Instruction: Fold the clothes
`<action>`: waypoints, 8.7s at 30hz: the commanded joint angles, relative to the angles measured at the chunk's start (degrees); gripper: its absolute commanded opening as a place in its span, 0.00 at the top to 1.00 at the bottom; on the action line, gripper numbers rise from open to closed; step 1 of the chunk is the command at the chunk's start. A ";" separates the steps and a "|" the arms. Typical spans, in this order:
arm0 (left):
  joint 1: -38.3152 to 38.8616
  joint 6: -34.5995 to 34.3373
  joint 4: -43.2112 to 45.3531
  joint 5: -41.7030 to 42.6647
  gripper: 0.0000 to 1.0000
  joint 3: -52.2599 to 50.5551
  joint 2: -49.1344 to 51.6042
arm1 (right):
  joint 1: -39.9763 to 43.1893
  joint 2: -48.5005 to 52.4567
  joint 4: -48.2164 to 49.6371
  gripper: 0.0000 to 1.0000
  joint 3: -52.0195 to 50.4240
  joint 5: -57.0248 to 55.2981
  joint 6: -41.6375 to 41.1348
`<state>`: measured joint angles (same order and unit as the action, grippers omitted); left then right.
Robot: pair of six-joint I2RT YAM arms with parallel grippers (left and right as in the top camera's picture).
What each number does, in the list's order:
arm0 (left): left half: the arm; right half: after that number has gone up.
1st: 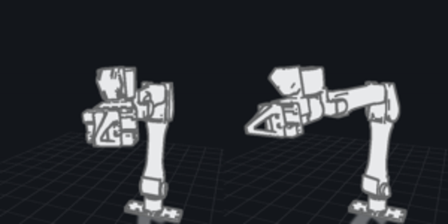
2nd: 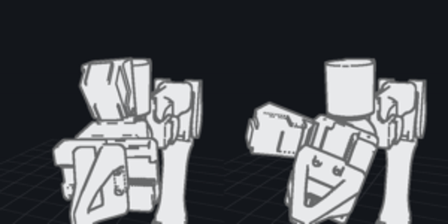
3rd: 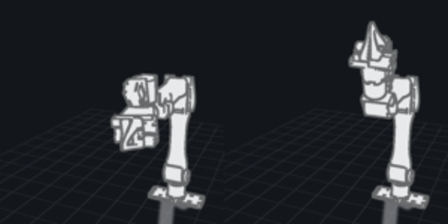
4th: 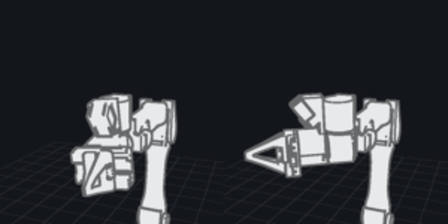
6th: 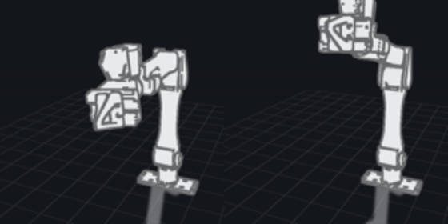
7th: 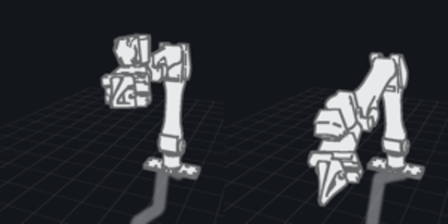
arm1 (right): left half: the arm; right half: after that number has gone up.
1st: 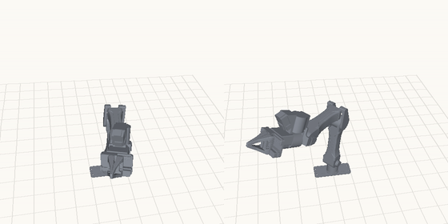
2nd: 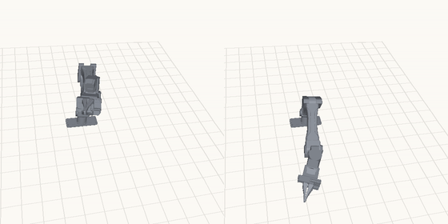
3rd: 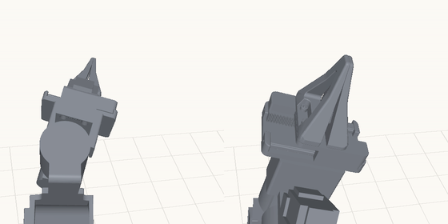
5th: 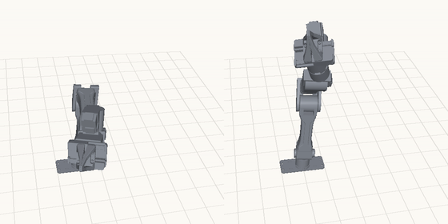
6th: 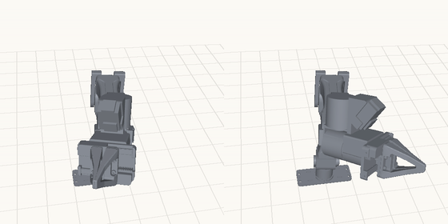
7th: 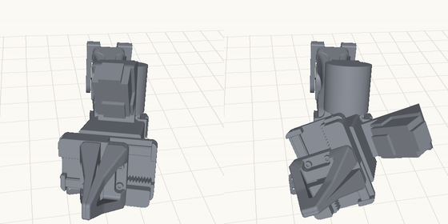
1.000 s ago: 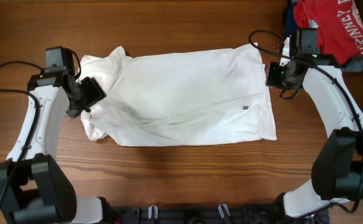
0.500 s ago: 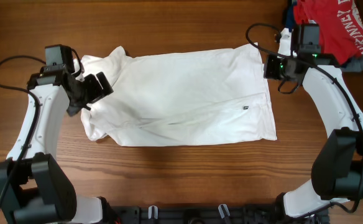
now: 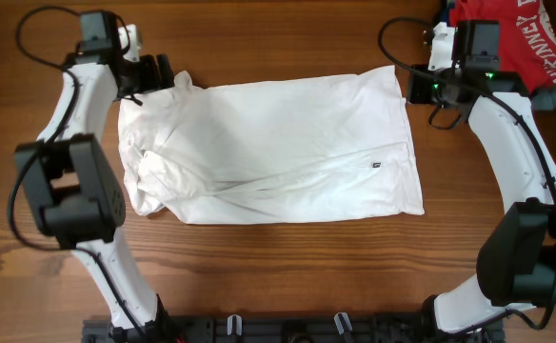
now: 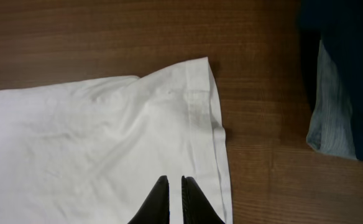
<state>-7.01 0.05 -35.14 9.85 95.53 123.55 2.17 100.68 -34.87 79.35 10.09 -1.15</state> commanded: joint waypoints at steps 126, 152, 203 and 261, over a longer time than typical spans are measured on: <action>9.33 5.88 -16.76 -13.27 0.91 -12.07 -4.15 | -1.84 1.14 0.15 0.91 0.98 0.92 1.11; 2.43 -17.49 -4.00 -16.90 0.96 -2.67 -4.39 | -2.43 14.08 23.74 0.88 1.03 5.95 4.04; 1.31 -21.49 -3.23 -15.47 0.96 -2.67 -4.37 | -5.11 32.17 44.78 0.86 1.14 0.02 2.16; 0.33 -21.29 -6.05 -15.50 0.96 -2.67 -13.20 | -7.91 34.36 23.78 0.75 14.49 -12.48 8.61</action>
<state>-6.39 -20.53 -41.15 -5.93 91.90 111.13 -6.02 133.29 -10.11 92.97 4.12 10.26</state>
